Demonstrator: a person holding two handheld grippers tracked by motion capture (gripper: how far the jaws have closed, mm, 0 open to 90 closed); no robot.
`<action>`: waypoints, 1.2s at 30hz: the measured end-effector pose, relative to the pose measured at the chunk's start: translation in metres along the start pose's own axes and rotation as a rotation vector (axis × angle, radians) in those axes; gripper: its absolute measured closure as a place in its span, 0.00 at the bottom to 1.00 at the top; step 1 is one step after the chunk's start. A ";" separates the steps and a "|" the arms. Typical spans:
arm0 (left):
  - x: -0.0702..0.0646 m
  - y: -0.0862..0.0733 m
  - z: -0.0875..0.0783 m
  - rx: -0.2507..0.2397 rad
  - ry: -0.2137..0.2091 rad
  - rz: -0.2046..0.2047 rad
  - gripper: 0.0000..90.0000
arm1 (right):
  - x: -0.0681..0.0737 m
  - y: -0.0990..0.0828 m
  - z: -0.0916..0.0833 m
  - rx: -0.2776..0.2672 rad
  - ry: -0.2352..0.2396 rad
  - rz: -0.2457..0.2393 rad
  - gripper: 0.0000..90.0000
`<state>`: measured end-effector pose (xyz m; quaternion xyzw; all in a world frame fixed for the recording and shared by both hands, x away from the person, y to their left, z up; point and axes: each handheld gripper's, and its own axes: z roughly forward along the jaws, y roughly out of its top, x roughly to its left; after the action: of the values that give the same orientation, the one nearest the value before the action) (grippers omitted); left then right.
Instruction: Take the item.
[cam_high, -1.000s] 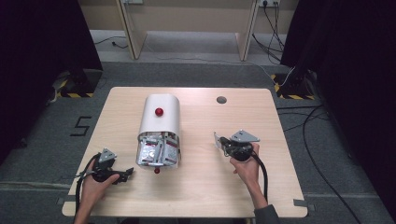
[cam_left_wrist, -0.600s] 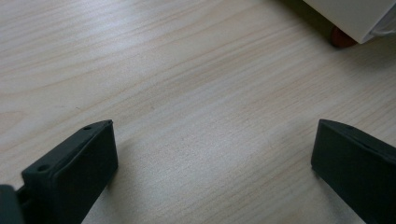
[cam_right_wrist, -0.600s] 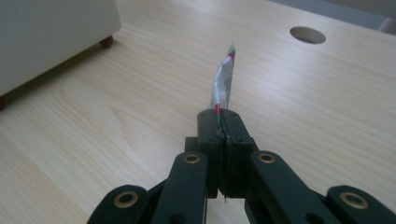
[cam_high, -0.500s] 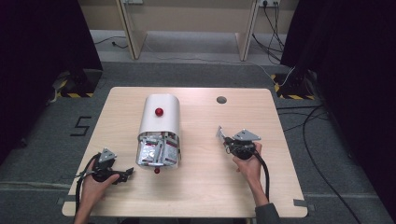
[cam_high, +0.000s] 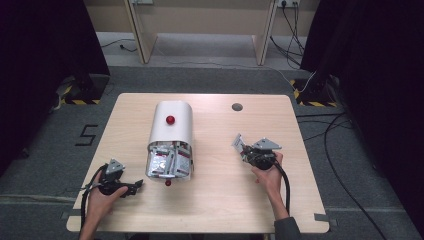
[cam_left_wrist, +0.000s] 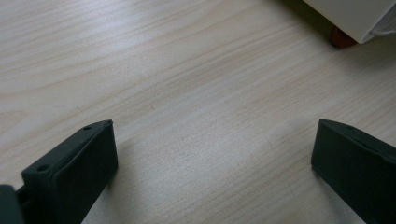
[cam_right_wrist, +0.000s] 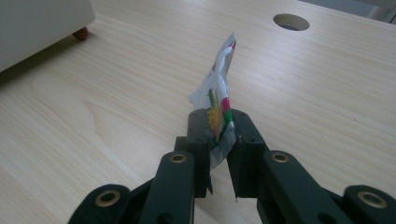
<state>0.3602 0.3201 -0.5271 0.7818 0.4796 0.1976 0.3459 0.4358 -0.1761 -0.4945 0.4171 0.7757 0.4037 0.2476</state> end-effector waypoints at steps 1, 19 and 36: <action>0.000 0.000 0.000 0.000 0.000 0.000 0.00 | 0.000 0.000 0.000 0.003 -0.004 0.009 0.87; 0.000 0.000 0.000 0.000 0.000 0.000 0.00 | -0.011 -0.007 0.006 0.069 -0.109 -0.006 0.69; 0.000 0.000 0.000 0.000 0.000 0.000 0.00 | -0.012 -0.010 0.010 0.103 -0.105 -0.018 0.60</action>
<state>0.3602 0.3201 -0.5271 0.7818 0.4797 0.1977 0.3459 0.4449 -0.1855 -0.5072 0.4432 0.7850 0.3384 0.2697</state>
